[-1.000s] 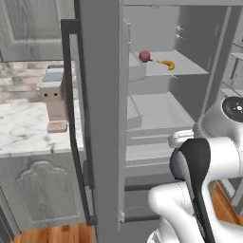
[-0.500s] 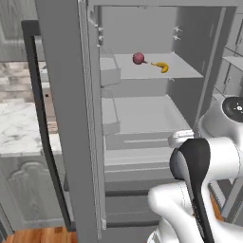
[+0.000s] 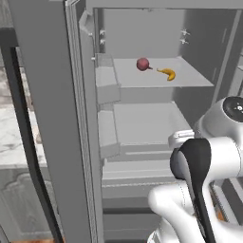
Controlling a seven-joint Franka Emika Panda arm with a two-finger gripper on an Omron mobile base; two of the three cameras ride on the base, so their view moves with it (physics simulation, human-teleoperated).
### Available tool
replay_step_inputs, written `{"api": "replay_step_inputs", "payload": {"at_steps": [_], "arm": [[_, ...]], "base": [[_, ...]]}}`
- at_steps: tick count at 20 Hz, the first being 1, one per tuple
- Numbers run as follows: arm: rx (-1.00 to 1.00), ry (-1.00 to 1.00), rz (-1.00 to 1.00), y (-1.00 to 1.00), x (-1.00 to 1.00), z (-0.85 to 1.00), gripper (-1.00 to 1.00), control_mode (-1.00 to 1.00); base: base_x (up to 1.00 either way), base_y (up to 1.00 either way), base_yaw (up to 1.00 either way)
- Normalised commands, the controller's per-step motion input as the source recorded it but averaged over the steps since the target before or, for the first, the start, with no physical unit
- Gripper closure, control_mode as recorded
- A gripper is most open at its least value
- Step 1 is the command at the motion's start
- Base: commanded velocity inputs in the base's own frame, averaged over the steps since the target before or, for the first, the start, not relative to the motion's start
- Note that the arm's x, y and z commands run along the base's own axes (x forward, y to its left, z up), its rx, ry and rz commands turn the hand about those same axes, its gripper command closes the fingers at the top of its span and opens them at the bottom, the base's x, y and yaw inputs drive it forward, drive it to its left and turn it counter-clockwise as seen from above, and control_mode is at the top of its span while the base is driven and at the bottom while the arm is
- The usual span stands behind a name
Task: Move the onion and banana from the second highest shelf to the top shelf to make space. Then, place the pitcher from the counter on the cleared second highest shelf.
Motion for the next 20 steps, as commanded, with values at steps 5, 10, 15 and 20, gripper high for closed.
{"api": "replay_step_inputs", "payload": {"at_steps": [5,10,15,20], "arm": [[0.00,0.00,0.00,0.00,0.00,0.00,1.00,1.00],[0.00,0.00,0.00,0.00,0.00,0.00,1.00,1.00],[0.00,0.00,0.00,0.00,0.00,0.00,1.00,1.00],[0.00,-0.01,0.00,0.00,0.00,-0.02,1.00,-1.00]], "base": [[0.04,0.05,-0.07],[0.01,0.29,-0.23],[0.15,0.40,-0.26],[0.09,0.11,-0.09]]}}
